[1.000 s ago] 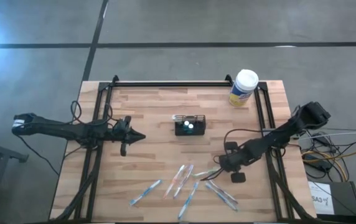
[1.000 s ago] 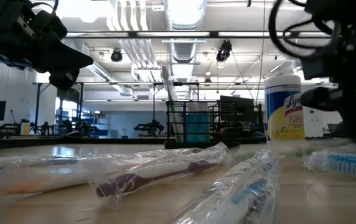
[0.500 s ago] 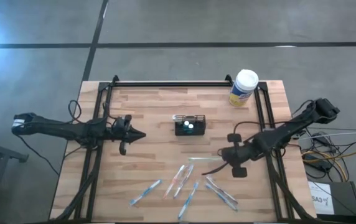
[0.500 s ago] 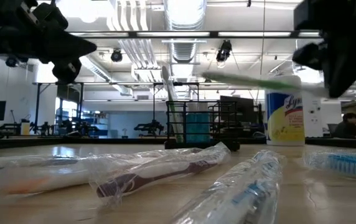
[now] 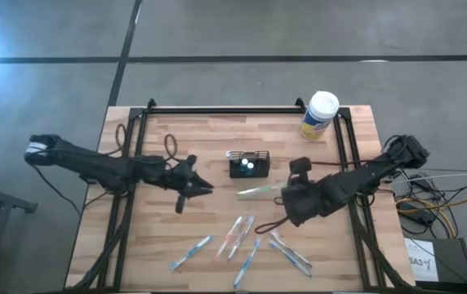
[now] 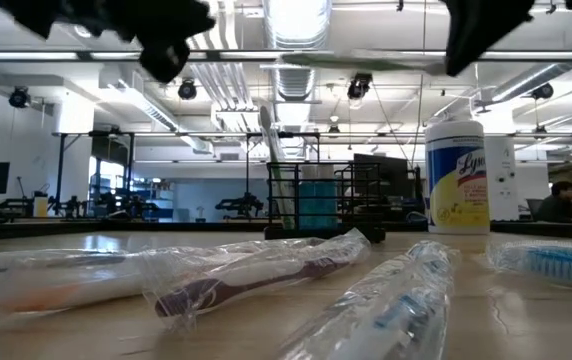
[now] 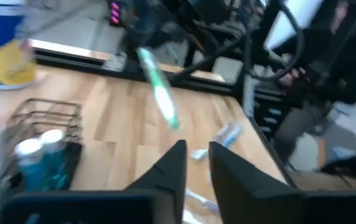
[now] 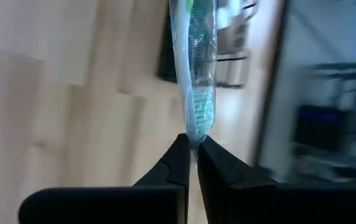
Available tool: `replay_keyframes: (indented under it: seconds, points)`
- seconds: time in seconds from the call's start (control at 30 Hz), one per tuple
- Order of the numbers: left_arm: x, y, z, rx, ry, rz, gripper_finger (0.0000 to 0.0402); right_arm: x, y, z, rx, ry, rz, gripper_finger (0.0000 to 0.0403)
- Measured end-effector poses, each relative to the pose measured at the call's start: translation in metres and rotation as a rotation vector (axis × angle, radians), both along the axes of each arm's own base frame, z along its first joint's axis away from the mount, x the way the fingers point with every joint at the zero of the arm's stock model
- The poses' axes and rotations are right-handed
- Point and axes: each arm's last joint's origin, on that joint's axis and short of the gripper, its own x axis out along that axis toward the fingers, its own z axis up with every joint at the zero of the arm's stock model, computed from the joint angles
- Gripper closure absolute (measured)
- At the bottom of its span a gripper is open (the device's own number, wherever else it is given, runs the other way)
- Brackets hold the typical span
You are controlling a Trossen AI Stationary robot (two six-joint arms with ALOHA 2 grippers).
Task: Pick & Place toothbrushing station
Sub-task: Put the green toothbrush into the black wire organizer
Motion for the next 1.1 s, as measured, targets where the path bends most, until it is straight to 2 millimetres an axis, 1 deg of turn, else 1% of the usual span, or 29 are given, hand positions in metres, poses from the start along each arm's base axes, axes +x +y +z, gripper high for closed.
replay_keyframes:
  seconds: [0.1,0.2,0.33,0.43,0.53,0.7,0.8,0.9,1.1]
  points:
    - [0.015,-0.003,0.025,0.003,0.030,-0.024,0.0276,0.008,0.010,0.006,-0.133,0.047,0.062,0.0390]
    - [0.027,-0.005,0.044,0.001,0.063,-0.017,0.0223,0.015,0.023,0.007,-0.282,0.071,0.125,0.0390]
    - [0.044,-0.006,0.052,0.007,0.096,-0.006,0.0159,0.024,0.039,0.007,-0.469,0.052,0.203,0.0390]
    - [0.058,-0.009,0.051,0.010,0.121,-0.010,0.0129,0.031,0.049,0.005,-0.592,0.051,0.259,0.0390]
    - [0.073,-0.010,0.047,0.020,0.163,-0.025,0.0119,0.038,0.053,0.002,-0.688,0.074,0.302,0.0390]
    - [0.095,-0.011,0.042,0.035,0.222,-0.052,0.0121,0.045,0.056,-0.004,-0.822,0.066,0.312,0.0390]
    - [0.108,-0.010,0.042,0.032,0.251,-0.064,0.0121,0.047,0.057,-0.007,-0.837,0.087,0.326,0.0390]
    - [0.118,-0.009,0.047,0.055,0.272,-0.066,0.0122,0.048,0.058,-0.010,-0.842,0.097,0.331,0.0390]
    - [0.137,-0.002,0.052,0.092,0.360,-0.053,0.0122,0.048,0.058,-0.010,-0.841,0.093,0.330,0.0390]
